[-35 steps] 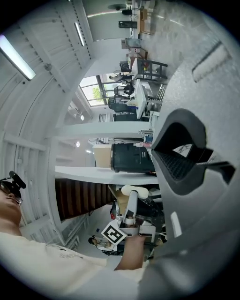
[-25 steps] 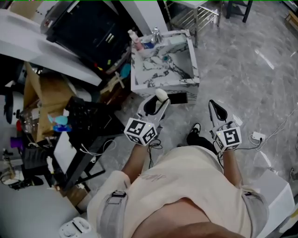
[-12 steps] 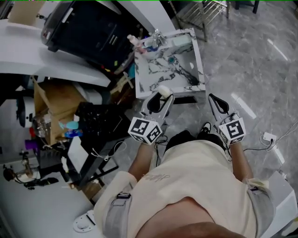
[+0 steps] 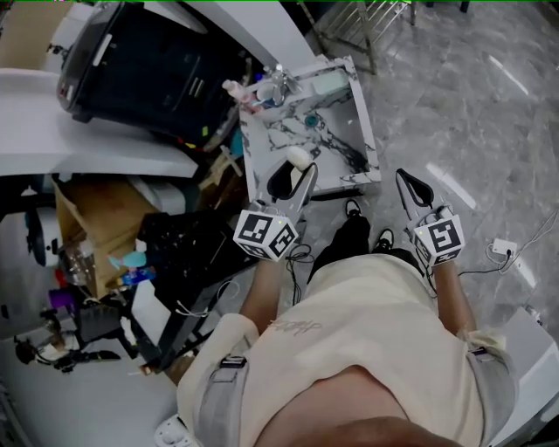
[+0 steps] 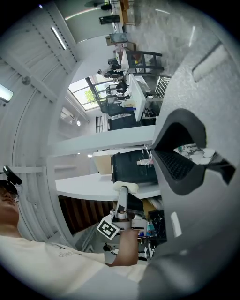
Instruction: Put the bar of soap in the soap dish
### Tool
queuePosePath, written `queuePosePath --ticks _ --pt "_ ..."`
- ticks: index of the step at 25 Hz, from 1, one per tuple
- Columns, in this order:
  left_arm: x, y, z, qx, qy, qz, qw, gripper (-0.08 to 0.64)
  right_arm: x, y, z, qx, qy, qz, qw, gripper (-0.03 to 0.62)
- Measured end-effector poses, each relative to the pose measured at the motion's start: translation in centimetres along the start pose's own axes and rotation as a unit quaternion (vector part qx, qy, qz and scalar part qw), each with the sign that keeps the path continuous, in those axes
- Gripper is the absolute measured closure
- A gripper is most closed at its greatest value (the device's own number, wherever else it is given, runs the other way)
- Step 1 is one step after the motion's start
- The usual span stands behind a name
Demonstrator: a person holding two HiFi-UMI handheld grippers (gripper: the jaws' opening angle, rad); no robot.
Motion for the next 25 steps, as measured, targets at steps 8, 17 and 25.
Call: queuePosePath --ticks 8,17,25 --pt "-1.3 -5.6 4.9 0.032 -0.006 -0.031 0.9990 0.360 -4.5 -4.1 -1.3 0.040 0.031 -0.016 0.999 0.594" --pt "0.3 -11.6 8.8 0.087 0.008 -0.022 0.9959 0.360 -6.6 -9.3 -0.3 0.069 0.025 -0.043 0.996 0.593" --pt "1.9 -16.6 9.0 0.117 0.010 -0.002 0.9930 0.362 -6.9 -9.5 -2.5 0.104 0.021 -0.033 0.994 0.593"
Point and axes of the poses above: the fingertips, and each gripper's own axes: y backward along the fingers, z to its left, x out of its underside, the point moved 4 cm from there along y, backward along the fingers, and after that the axes turned 15 degrees about -y, right-handed, at the moved point
